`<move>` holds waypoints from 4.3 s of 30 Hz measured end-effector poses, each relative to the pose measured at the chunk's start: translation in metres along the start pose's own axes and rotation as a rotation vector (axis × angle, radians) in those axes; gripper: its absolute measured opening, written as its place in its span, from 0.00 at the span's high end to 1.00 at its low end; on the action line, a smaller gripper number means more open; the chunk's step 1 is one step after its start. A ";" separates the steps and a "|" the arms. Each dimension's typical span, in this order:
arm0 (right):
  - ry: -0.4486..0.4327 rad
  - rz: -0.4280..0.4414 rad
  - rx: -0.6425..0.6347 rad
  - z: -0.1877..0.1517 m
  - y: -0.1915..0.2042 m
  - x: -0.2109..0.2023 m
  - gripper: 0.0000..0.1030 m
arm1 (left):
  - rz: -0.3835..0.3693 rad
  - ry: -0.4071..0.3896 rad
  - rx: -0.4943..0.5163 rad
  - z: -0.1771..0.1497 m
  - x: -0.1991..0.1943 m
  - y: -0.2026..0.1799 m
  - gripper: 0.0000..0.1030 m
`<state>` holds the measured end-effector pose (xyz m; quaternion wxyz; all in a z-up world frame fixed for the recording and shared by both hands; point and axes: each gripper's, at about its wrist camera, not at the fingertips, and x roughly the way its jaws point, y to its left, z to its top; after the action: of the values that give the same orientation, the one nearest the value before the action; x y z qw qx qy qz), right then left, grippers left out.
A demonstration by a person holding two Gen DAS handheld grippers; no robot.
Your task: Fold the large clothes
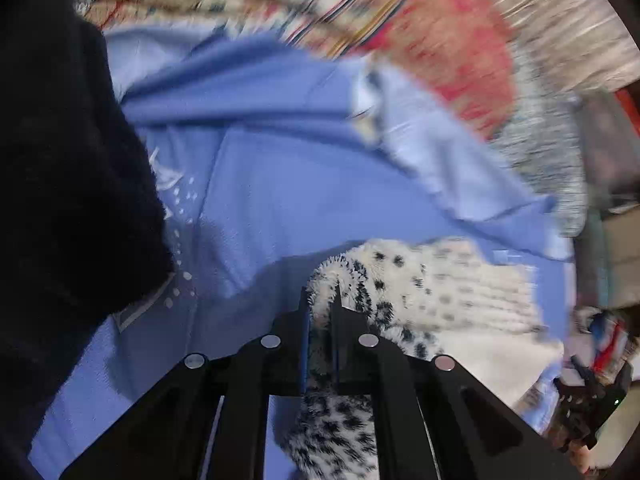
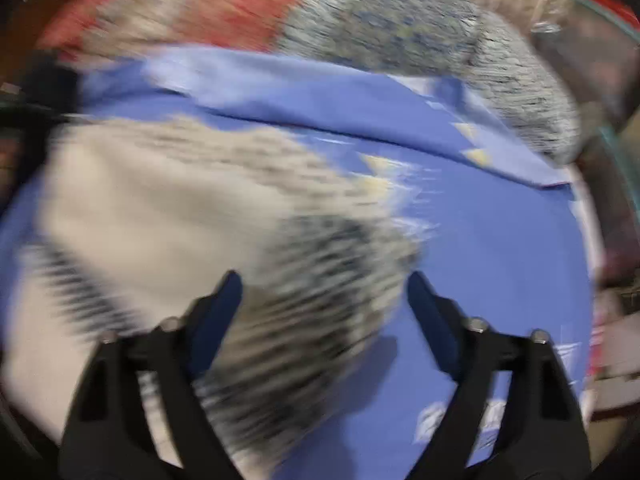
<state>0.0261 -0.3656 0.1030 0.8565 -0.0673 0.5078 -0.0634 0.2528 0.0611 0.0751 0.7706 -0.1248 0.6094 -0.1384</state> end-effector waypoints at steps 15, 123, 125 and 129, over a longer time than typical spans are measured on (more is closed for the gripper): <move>0.028 0.502 0.346 -0.007 0.008 0.045 0.95 | -0.191 -0.211 0.082 -0.054 -0.053 -0.007 0.70; -0.081 0.398 0.883 -0.015 -0.130 0.052 0.30 | -0.074 0.141 -0.086 0.013 0.008 -0.040 0.55; -0.131 0.353 0.860 -0.017 -0.130 0.048 0.30 | -0.080 0.174 -0.109 0.022 0.024 -0.033 0.55; -0.319 0.302 0.558 -0.012 -0.084 -0.007 0.30 | -0.095 0.180 -0.060 0.026 0.027 -0.035 0.55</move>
<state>0.0091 -0.4475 0.1181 0.9102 0.2362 0.3348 -0.0608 0.2821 0.0193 0.0689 0.7012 -0.1636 0.6736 -0.1668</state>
